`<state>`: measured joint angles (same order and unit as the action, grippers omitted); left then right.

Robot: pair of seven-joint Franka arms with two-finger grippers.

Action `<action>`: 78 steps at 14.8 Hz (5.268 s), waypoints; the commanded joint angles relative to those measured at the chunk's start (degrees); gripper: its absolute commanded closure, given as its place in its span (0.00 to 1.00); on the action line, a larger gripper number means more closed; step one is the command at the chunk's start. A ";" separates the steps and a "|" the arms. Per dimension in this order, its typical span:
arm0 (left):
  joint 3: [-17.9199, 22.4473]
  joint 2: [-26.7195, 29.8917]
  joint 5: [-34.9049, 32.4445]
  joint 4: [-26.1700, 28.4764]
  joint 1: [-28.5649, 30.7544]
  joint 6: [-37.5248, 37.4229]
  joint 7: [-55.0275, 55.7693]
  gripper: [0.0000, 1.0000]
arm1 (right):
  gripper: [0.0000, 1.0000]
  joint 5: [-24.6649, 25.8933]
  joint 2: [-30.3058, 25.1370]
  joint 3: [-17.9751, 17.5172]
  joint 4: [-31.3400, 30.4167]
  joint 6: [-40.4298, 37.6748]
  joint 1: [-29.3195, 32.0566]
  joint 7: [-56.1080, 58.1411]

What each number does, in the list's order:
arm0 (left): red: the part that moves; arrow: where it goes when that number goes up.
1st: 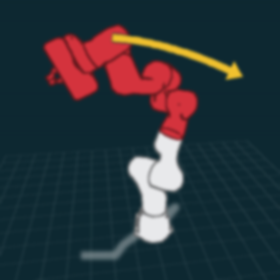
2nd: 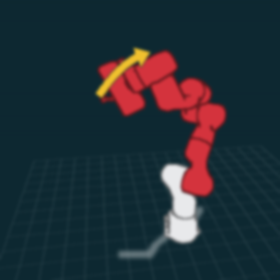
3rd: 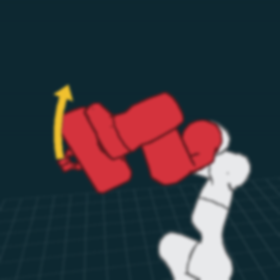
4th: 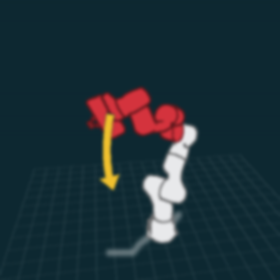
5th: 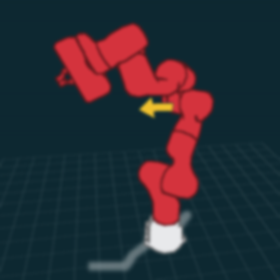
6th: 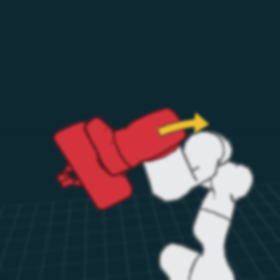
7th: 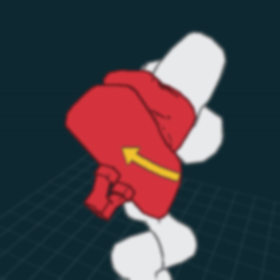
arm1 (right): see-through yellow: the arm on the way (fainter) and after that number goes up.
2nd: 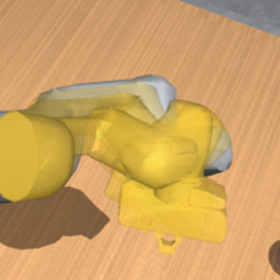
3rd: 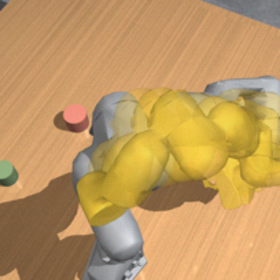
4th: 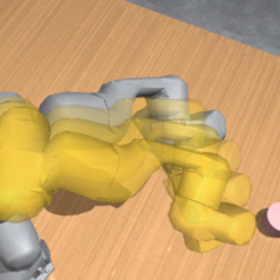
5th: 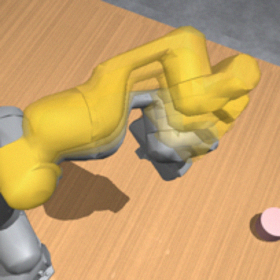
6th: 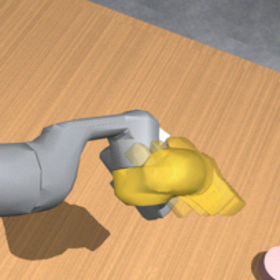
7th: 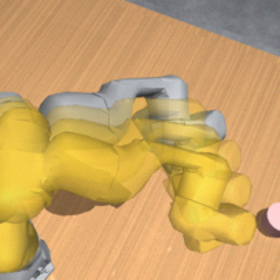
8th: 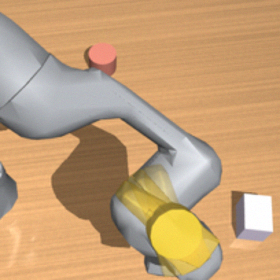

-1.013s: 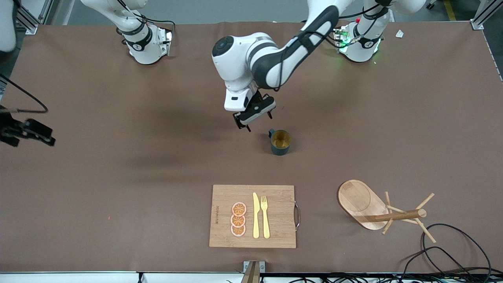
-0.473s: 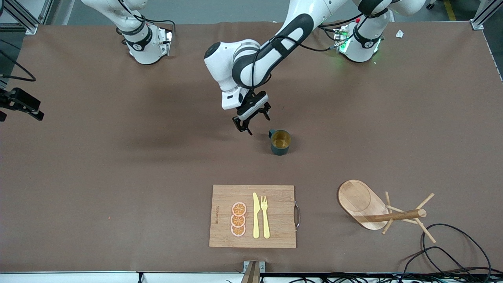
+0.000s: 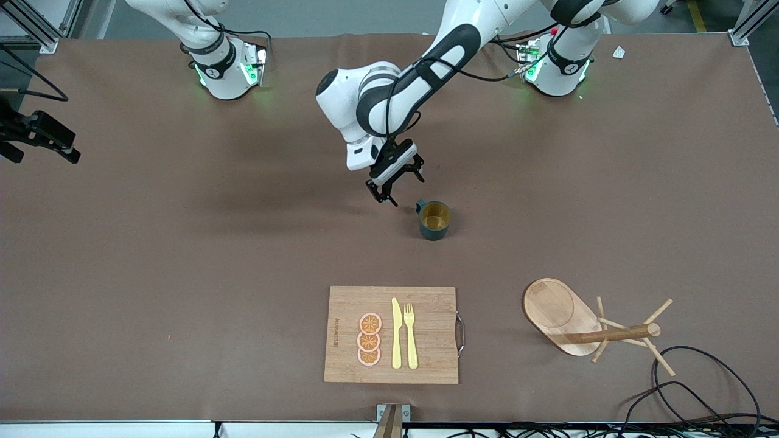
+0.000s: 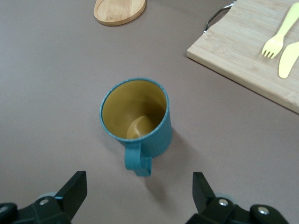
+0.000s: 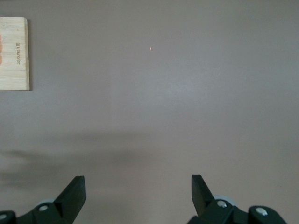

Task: Pass cup and hang on rack
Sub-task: 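Lower the left gripper and grasp the teal mug by its handle, then lift the mug with the left gripper and carry it to the rack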

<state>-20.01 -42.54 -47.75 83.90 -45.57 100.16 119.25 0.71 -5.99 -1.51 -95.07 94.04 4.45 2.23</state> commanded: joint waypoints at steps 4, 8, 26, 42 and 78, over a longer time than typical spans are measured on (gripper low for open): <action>0.50 -3.50 -5.67 -1.11 -1.19 -1.02 3.78 0.08 | 0.00 0.00 -1.13 0.11 -0.73 -1.13 -0.06 2.95; 0.50 -5.10 -9.02 -1.02 -1.19 -1.02 9.16 0.16 | 0.00 0.00 -1.04 0.02 0.40 -3.94 -0.15 -0.73; 0.50 -7.73 -13.24 0.12 -1.02 -0.67 8.28 0.43 | 0.00 -0.09 -0.96 0.20 1.20 -3.86 -0.06 -0.48; 0.58 -8.79 -13.42 0.12 -0.75 0.04 6.09 0.73 | 0.00 -0.36 -0.96 0.37 1.20 -3.77 0.12 -0.39; -1.00 10.64 40.71 -13.85 34.74 10.67 -29.42 0.99 | 0.00 -0.53 -0.96 0.37 1.20 -3.42 0.20 -0.39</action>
<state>-20.53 -33.03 -10.50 68.93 -12.48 109.30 89.75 0.62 -6.04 -1.04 -93.55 90.72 4.49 2.36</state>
